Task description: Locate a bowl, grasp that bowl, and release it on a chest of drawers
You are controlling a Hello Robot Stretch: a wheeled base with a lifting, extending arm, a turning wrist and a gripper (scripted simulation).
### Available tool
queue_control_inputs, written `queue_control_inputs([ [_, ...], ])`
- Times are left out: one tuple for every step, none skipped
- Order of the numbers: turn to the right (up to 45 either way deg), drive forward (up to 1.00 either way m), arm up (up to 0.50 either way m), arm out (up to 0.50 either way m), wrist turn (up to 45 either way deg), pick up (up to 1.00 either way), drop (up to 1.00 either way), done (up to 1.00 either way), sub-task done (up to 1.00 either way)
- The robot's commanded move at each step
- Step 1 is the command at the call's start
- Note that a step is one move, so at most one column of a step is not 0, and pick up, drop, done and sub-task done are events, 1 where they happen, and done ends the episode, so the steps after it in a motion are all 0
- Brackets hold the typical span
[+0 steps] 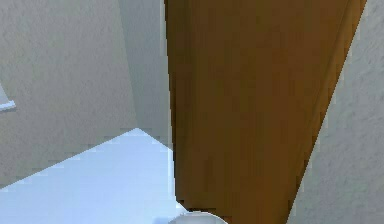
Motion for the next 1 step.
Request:
queue_control_inputs([
  [-45.0,0.0,0.0,0.0,0.0,0.0,0.0,0.0,0.0],
])
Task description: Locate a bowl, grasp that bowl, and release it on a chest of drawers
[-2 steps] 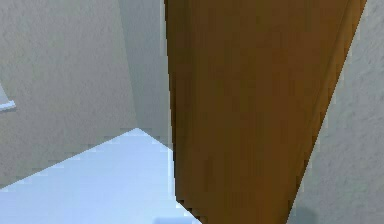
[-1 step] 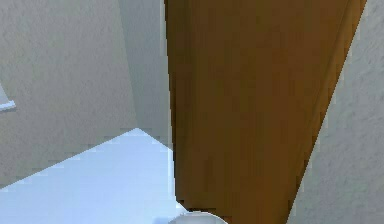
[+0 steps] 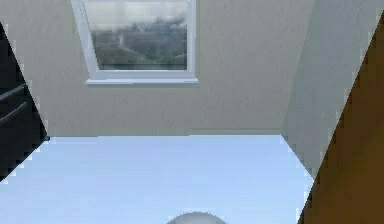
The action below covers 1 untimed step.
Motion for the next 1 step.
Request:
queue_control_inputs([
  [0.0,0.05,0.0,0.0,0.0,0.0,0.0,0.0,0.0],
])
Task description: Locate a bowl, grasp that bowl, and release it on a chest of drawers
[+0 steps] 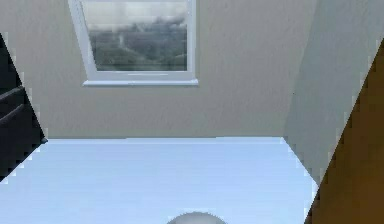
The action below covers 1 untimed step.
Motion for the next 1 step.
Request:
queue_control_inputs([
  [-45.0,0.0,0.0,0.0,0.0,0.0,0.0,0.0,0.0],
])
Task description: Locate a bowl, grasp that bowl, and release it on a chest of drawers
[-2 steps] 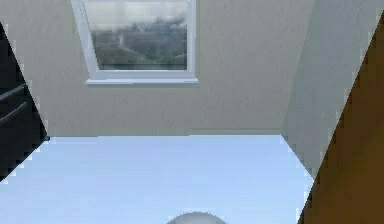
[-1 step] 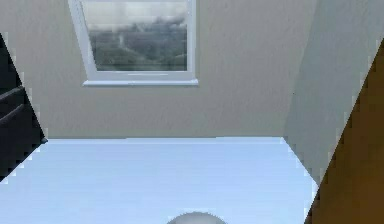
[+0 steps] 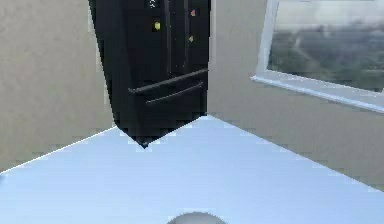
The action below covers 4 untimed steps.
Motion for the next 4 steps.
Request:
queue_control_inputs([
  [-39.0,0.0,0.0,0.0,0.0,0.0,0.0,0.0,0.0],
  [0.0,1.0,0.0,0.0,0.0,0.0,0.0,0.0,0.0],
  [-6.0,0.0,0.0,0.0,0.0,0.0,0.0,0.0,0.0],
  [0.0,0.2,0.0,0.0,0.0,0.0,0.0,0.0,0.0],
])
